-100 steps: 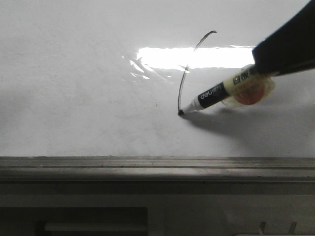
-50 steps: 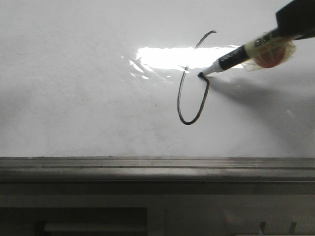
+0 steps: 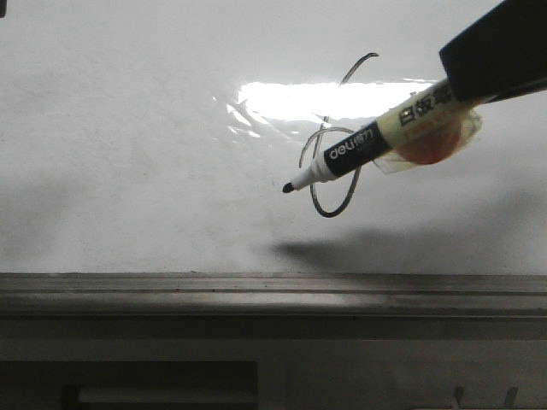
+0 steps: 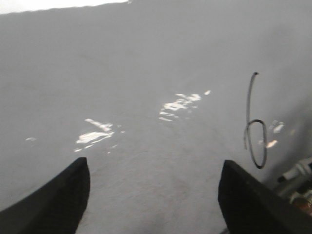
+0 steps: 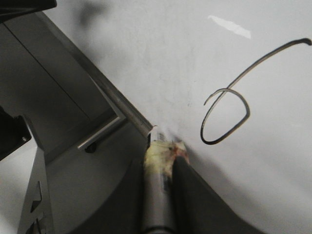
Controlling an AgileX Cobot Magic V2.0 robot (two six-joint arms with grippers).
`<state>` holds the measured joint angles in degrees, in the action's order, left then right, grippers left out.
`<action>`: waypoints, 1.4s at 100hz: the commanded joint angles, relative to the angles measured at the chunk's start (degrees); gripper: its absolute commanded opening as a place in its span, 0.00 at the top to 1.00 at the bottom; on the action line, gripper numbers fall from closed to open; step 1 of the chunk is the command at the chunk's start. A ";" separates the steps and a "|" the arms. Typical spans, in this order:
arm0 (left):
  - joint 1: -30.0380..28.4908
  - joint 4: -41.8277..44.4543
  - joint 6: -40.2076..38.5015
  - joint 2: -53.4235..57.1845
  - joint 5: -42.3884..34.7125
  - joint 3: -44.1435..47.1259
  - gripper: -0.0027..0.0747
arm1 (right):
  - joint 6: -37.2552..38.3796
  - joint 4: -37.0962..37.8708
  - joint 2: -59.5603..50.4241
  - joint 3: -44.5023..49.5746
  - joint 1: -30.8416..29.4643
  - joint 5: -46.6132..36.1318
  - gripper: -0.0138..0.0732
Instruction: Write number 6 on whiteboard
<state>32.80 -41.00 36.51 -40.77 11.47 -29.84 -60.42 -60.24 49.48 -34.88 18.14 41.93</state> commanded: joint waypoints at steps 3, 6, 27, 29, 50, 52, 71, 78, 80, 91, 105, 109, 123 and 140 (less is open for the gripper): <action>5.75 -0.72 4.33 -2.44 -1.11 -4.41 0.37 | 0.14 -2.04 1.04 -4.10 -0.12 2.15 0.89; 7.86 -0.72 5.56 -3.73 -1.11 -5.07 0.39 | 0.14 -2.04 1.60 -4.87 -0.12 2.90 0.89; 23.04 1.40 10.80 -14.57 -5.73 -9.88 0.47 | 0.23 -2.04 6.27 -10.96 -0.12 9.25 0.89; 24.03 1.70 10.80 -15.25 -6.34 -10.33 0.47 | 0.23 -2.04 6.52 -11.42 -0.12 9.78 0.89; 27.34 3.48 10.80 -23.83 -8.08 -14.41 0.47 | 0.56 -2.04 7.55 -12.83 -0.12 11.15 0.89; 27.34 3.48 10.80 -24.46 -8.08 -14.72 0.47 | 0.56 -2.04 7.55 -12.83 -0.12 11.15 0.89; 27.34 3.60 10.80 -27.80 -8.08 -16.32 0.48 | 0.56 -2.04 7.55 -12.83 -0.12 11.67 0.89; 27.34 3.60 10.80 -27.94 -8.08 -16.32 0.51 | 0.56 -2.04 7.55 -12.83 -0.12 11.67 0.89; 27.34 3.60 10.80 -27.94 -8.08 -16.32 0.52 | 0.56 -2.04 7.55 -12.83 -0.12 11.67 0.89; 27.34 3.60 10.80 -27.94 -8.08 -16.32 0.62 | 0.56 -2.04 7.55 -12.83 -0.12 11.67 0.89; 27.34 3.60 10.89 -27.94 -8.08 -16.32 0.77 | 0.56 -2.04 7.55 -12.83 -0.12 11.72 0.89; 27.23 3.60 10.89 -27.94 -8.08 -16.32 0.81 | 0.56 -2.04 7.55 -12.83 -0.12 11.72 0.89; 27.23 3.60 10.89 -27.94 -8.08 -16.32 0.99 | 0.56 -2.04 7.55 -12.83 -0.12 11.09 0.89; 27.23 3.60 10.89 -27.94 -8.08 -16.32 0.99 | -0.25 -1.79 7.55 -12.83 -0.12 13.39 0.73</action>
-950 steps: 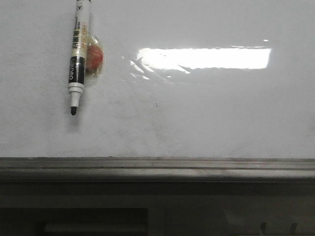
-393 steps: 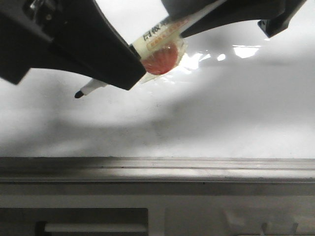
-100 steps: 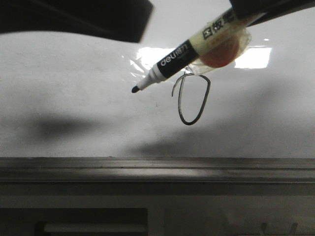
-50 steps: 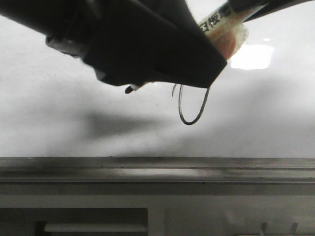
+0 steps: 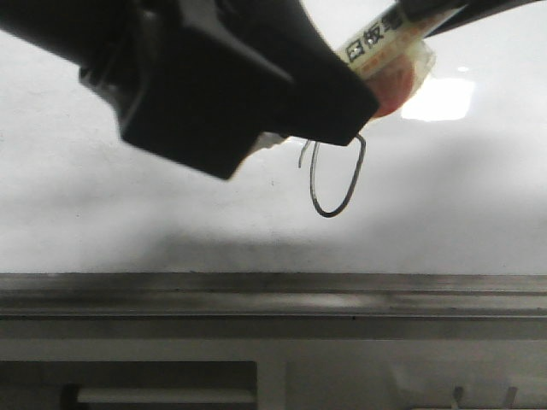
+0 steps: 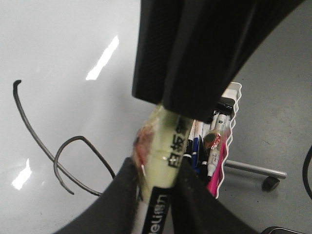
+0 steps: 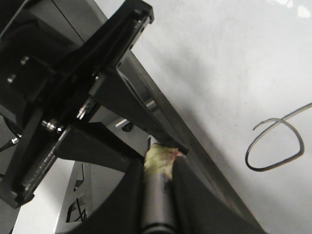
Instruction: Write number 6 on whiteboard
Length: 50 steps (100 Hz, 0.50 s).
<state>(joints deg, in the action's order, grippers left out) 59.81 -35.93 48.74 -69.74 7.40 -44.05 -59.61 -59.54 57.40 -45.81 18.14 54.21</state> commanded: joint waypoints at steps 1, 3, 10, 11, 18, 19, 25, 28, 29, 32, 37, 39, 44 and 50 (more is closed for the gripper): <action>0.22 -1.47 -1.33 1.03 -4.02 -2.11 0.99 | -1.05 -2.51 -0.37 -1.91 -0.12 1.27 0.71; 0.22 -1.47 -1.33 1.03 -4.02 -2.11 0.99 | -1.05 -2.51 -0.37 -1.81 -0.12 1.41 0.66; 0.01 -1.66 -1.43 1.14 -4.02 -2.11 0.99 | -0.78 -2.51 -0.37 -1.81 -0.12 1.14 0.48; -0.14 -1.84 -1.43 1.28 -4.02 -2.11 0.99 | -0.65 -2.51 -0.37 -1.81 -0.12 0.95 0.46; -1.31 -3.67 -1.82 2.08 -4.15 -1.40 0.99 | 0.00 -1.87 -0.50 -1.81 -0.50 0.28 0.34; -1.49 -3.97 -1.82 2.19 -4.26 -1.38 0.99 | 0.30 -1.49 -0.50 -1.81 -0.78 0.27 0.33; -3.43 -7.17 -1.82 3.72 -4.79 -0.03 0.99 | 2.45 1.41 -1.36 -1.81 -2.49 0.19 0.32; -4.34 -8.84 -1.82 4.70 -5.46 0.81 0.99 | 3.27 3.50 -1.87 -1.81 -3.48 0.64 0.32; -4.80 -9.30 -1.82 4.97 -5.63 1.32 0.99 | 3.91 4.08 -2.02 -1.81 -3.74 0.74 0.32; -5.70 -11.85 -1.82 6.55 -6.89 2.46 0.99 | 5.11 6.50 -2.72 -1.81 -4.86 1.21 0.32; -7.02 -16.31 -1.82 9.12 -9.46 4.82 0.99 | 7.32 11.69 -4.23 -1.81 -7.29 2.02 0.32; -7.42 -18.54 -1.82 10.26 -10.79 5.91 0.99 | 8.17 12.87 -4.66 -1.81 -7.92 2.35 0.32; -7.88 -24.61 -1.82 12.98 -14.72 8.42 0.99 | 10.13 16.52 -6.29 -1.81 -10.38 2.99 0.32; -7.60 -33.18 -1.82 15.38 -19.02 11.10 0.99 | 11.31 17.34 -7.83 -1.57 -12.40 3.38 0.32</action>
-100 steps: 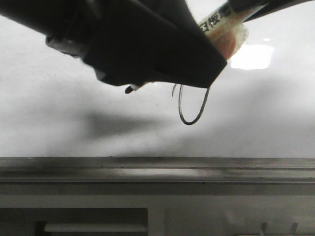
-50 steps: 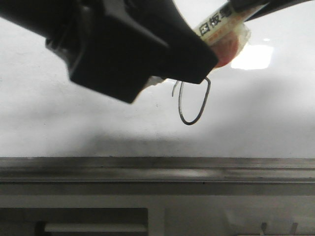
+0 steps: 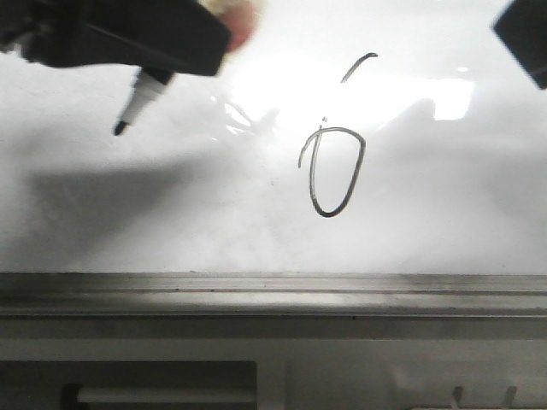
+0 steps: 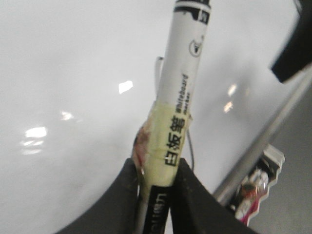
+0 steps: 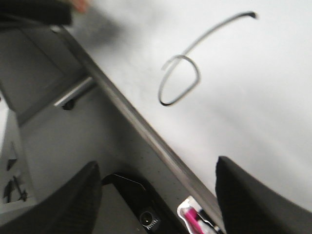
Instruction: Write number 6 on whiteboard
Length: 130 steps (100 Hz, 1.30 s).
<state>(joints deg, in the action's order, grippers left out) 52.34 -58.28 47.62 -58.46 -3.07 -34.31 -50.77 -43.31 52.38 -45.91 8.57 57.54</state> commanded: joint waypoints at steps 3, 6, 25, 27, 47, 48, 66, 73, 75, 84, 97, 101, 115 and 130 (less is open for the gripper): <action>-0.03 -15.58 -0.71 5.12 -10.54 2.24 0.99 | 2.91 1.12 -3.82 -1.48 -3.65 0.13 0.32; 0.14 -18.49 -0.71 5.52 -12.05 2.91 0.99 | 3.18 1.12 -4.52 -1.48 -4.02 -0.19 0.32; 0.40 -22.38 -4.37 2.81 -18.04 2.63 0.99 | 3.30 -0.75 -6.70 -1.48 -4.15 -1.83 0.32; 0.40 -22.38 -5.08 2.09 -18.64 2.47 0.99 | 3.30 -0.79 -6.70 -1.48 -4.15 -1.83 0.32; 0.40 -20.69 -6.67 -4.37 -18.55 -0.41 0.99 | 3.52 -1.01 -6.70 -1.48 -4.15 -1.72 0.32; 0.40 -20.69 -6.67 -4.68 -18.55 -0.52 0.99 | 3.52 -1.01 -6.70 -1.48 -4.15 -1.72 0.32; 0.40 -20.69 -6.67 -7.19 -18.44 -1.80 0.99 | 3.67 -1.01 -6.70 -1.48 -4.15 -1.38 0.32; 0.40 -20.69 -6.67 -7.62 -18.33 -1.80 0.99 | 3.66 -1.01 -6.70 -1.48 -4.15 -1.38 0.32; 0.40 -20.57 -6.67 -7.58 -18.02 -1.80 0.99 | 3.66 -1.01 -6.70 -1.48 -4.15 -1.38 0.32; 0.40 -19.84 -6.67 -7.68 -16.89 -1.88 0.99 | 3.66 -1.01 -6.70 -1.48 -4.15 -1.38 0.32; 0.40 -19.72 -6.67 -7.68 -16.87 -1.88 0.99 | 3.66 -1.01 -6.70 -1.48 -4.15 -1.38 0.32; 0.40 -19.72 -6.67 -7.68 -16.87 -1.88 0.99 | 3.66 -1.01 -6.70 -1.48 -4.15 -1.38 0.32; 0.40 -18.34 -6.67 -7.68 -16.77 -1.88 0.94 | 3.66 -1.01 -6.70 -1.48 -4.15 -1.38 0.32; 0.40 -18.22 -6.67 -7.68 -16.77 -1.88 0.67 | 3.66 -1.01 -6.70 -1.48 -4.15 -1.48 0.32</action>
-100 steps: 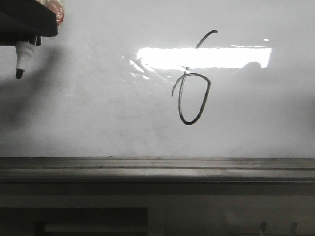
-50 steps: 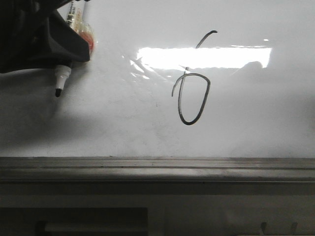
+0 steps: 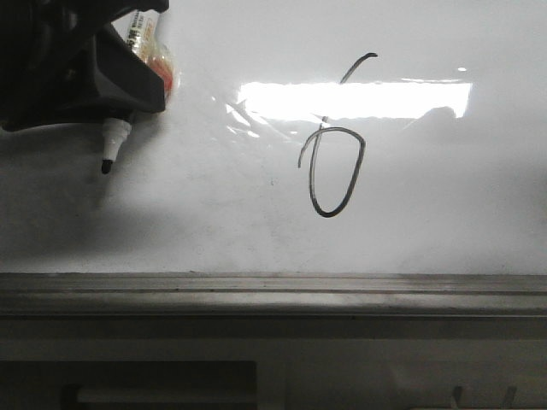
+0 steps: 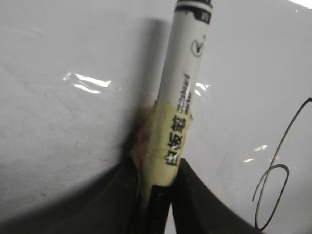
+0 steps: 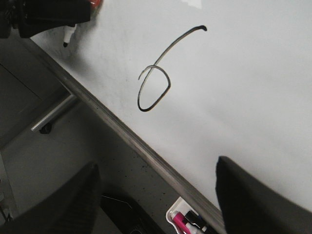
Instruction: Write number 6 on whiteboard
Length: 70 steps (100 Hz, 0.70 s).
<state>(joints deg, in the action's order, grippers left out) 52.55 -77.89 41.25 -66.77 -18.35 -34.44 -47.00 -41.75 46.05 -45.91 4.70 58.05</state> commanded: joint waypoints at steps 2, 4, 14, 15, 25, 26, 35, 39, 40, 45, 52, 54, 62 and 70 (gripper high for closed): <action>0.18 1.51 -0.30 0.63 -1.50 -1.75 0.63 | -0.11 -2.57 -0.38 -1.48 -0.27 -1.99 0.32; 0.18 1.50 -0.30 0.63 -1.50 -1.75 0.58 | -0.11 -2.57 -0.38 -1.48 -0.27 -1.99 0.32; 0.18 2.91 -0.18 0.76 -1.50 -1.75 0.32 | -0.11 -2.57 -0.38 -1.48 -0.27 -1.58 0.32; 0.18 3.04 -0.18 0.77 -1.50 -1.75 0.30 | -0.11 -2.57 -0.38 -1.48 -0.27 -1.57 0.32; 0.18 3.66 1.25 1.46 -1.50 -1.75 0.20 | -0.11 -2.57 -0.38 -1.48 -0.27 0.10 0.32; 0.18 3.66 1.95 1.74 -1.50 -1.63 0.20 | -0.07 -2.57 -0.38 -1.48 -0.27 0.26 0.32; 0.18 3.66 6.90 4.12 0.07 -0.95 0.21 | 0.34 -2.57 -0.94 -1.48 -0.27 1.63 0.32; 0.18 3.43 9.23 5.87 0.81 -0.32 0.21 | 0.34 -2.57 -1.65 -1.48 -0.27 1.77 0.32; 0.18 3.45 9.90 6.18 0.82 -0.15 0.21 | 0.34 -2.57 -1.91 -1.48 -0.27 1.77 0.33; 0.18 3.45 12.22 8.93 1.06 0.55 0.21 | 0.34 -2.57 -2.98 -1.48 -0.27 1.37 0.33; 0.18 3.45 15.31 12.43 1.06 1.47 0.21 | 1.35 -2.67 -4.80 -1.48 -0.27 -0.26 0.33; 0.18 3.45 16.15 13.66 1.06 1.85 0.21 | 1.73 -2.79 -5.40 -1.48 -0.27 -1.02 0.33; 0.18 3.45 19.28 18.13 1.06 2.69 0.21 | 2.46 -3.19 -7.58 -1.48 -0.27 -4.35 0.33; 0.18 3.45 22.42 22.41 1.06 3.23 0.21 | 2.46 -5.07 -9.25 -1.48 -0.27 -8.96 0.35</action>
<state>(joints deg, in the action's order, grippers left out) 52.80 -75.22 60.16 -48.38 -16.02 -30.29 -44.94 -42.41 38.52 -45.91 4.70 56.46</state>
